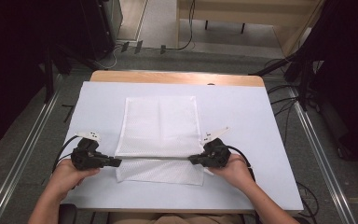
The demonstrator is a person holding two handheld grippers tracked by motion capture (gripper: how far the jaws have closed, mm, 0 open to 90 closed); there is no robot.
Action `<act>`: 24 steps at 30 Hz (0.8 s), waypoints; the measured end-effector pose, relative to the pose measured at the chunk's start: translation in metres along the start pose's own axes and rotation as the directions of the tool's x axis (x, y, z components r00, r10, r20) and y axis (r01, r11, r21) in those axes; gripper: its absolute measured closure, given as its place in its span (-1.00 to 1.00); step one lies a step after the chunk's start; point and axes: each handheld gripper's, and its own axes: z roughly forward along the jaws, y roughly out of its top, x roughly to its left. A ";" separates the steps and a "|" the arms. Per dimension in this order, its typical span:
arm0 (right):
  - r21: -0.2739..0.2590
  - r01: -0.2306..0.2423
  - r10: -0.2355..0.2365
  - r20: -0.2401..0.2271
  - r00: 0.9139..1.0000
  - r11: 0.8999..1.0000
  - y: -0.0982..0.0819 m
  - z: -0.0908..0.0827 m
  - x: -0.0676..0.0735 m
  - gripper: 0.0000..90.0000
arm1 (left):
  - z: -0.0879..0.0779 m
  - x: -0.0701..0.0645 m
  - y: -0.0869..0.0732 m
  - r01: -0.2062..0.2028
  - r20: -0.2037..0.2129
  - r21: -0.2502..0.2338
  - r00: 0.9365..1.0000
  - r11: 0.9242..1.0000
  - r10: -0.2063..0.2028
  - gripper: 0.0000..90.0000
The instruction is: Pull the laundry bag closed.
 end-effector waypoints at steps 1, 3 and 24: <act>-0.001 0.001 -0.001 0.000 1.000 1.000 -0.001 -0.001 0.000 0.96 | 0.001 0.000 0.000 -0.003 -0.001 0.001 1.000 1.000 0.003 0.96; -0.002 0.005 -0.005 0.002 1.000 1.000 -0.001 -0.003 0.000 0.96 | 0.000 0.000 0.000 -0.003 -0.008 0.000 1.000 1.000 0.003 0.96; 0.005 -0.019 0.019 0.018 1.000 1.000 -0.011 -0.014 -0.006 0.96 | 0.002 0.000 0.001 0.005 -0.003 0.006 1.000 1.000 -0.005 0.95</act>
